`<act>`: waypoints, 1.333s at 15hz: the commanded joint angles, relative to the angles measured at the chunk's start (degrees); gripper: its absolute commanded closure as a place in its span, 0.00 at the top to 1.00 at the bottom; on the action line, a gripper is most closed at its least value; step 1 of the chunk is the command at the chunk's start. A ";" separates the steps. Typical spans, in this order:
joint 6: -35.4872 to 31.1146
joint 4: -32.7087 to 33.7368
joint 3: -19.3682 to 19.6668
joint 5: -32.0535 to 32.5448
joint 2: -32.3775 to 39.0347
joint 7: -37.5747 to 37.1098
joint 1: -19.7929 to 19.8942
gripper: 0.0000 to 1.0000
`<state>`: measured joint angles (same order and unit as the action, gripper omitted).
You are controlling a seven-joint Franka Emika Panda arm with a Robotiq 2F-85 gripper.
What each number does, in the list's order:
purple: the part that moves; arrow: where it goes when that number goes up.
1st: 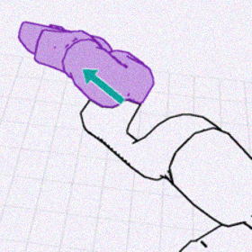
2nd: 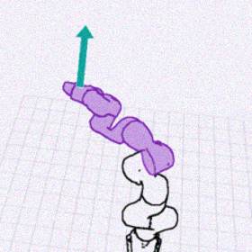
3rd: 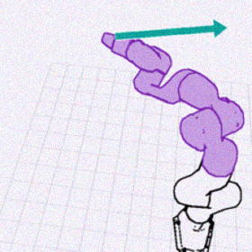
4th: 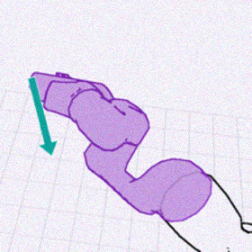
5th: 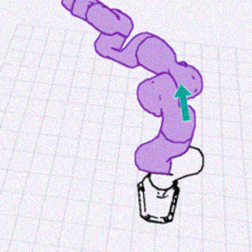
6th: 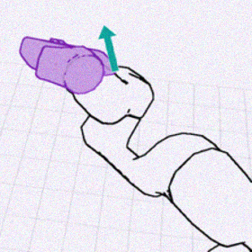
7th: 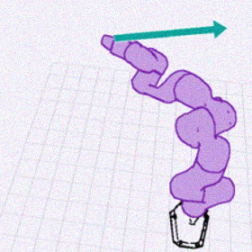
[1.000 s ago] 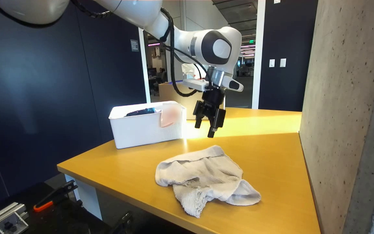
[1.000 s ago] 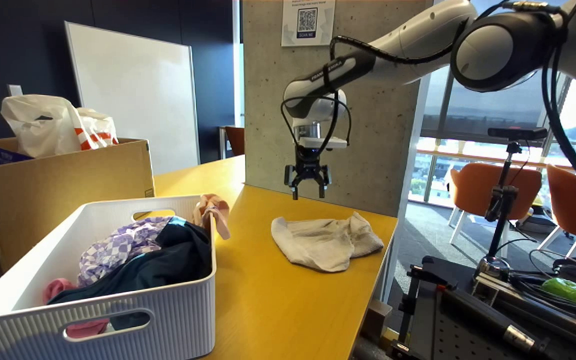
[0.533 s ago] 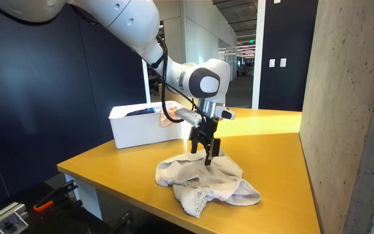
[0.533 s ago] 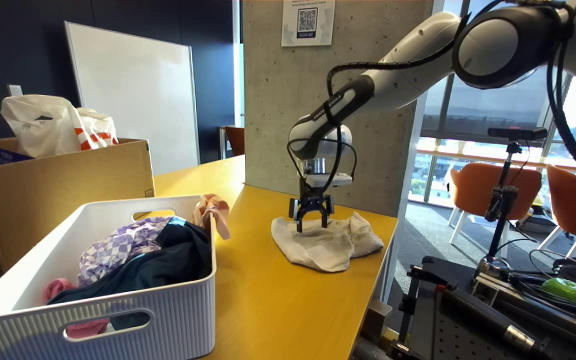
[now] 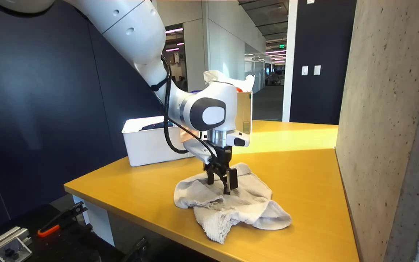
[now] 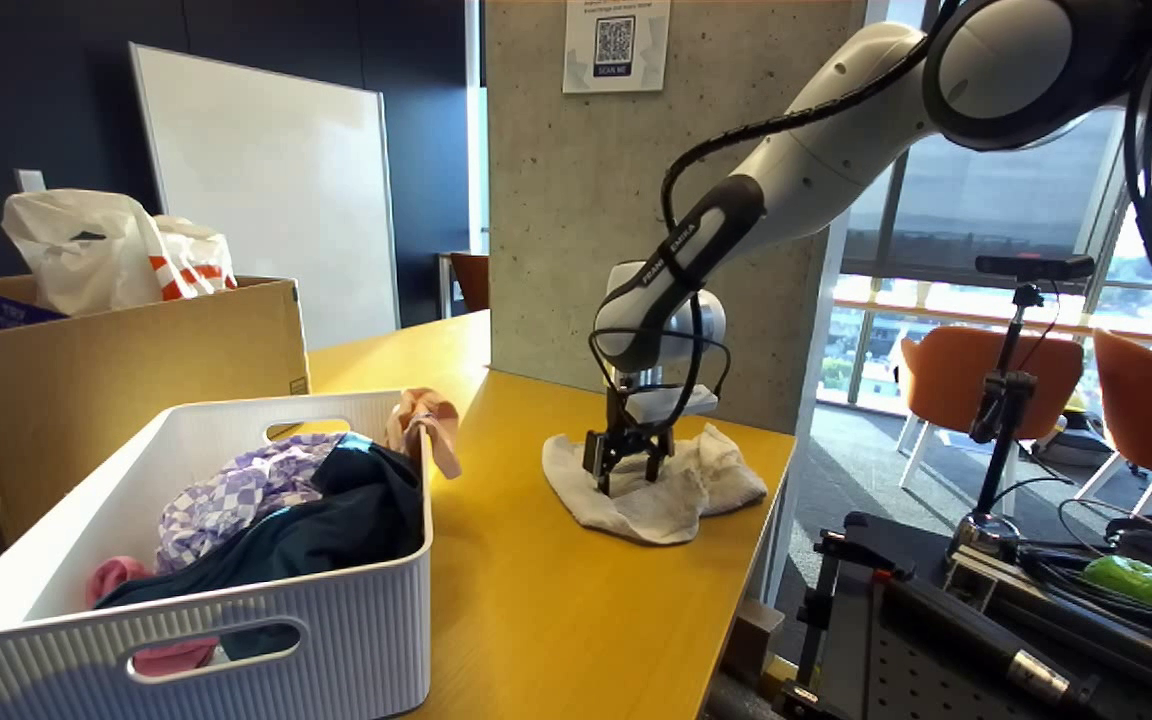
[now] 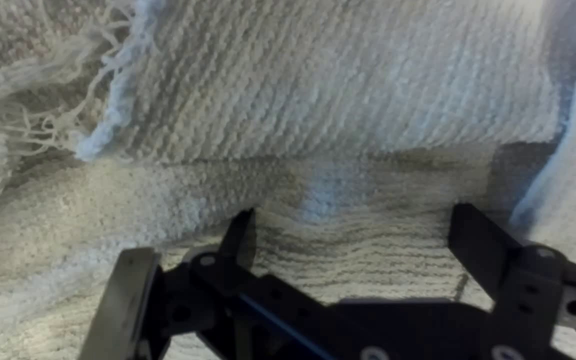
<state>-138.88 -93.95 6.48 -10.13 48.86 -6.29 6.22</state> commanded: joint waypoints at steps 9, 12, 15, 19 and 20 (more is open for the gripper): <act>3.96 9.02 -2.78 2.09 4.49 0.20 -1.20 1.00; 8.28 15.32 -3.18 2.57 8.06 0.21 -1.58 1.00; 11.01 20.35 -3.22 3.20 10.59 -0.09 -2.44 1.00; 10.05 18.73 -2.80 3.61 9.14 -0.43 -3.41 1.00; 8.79 16.76 -2.70 3.61 7.81 -0.42 -3.62 1.00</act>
<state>-129.18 -75.29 3.82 -7.98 58.20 -5.59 3.10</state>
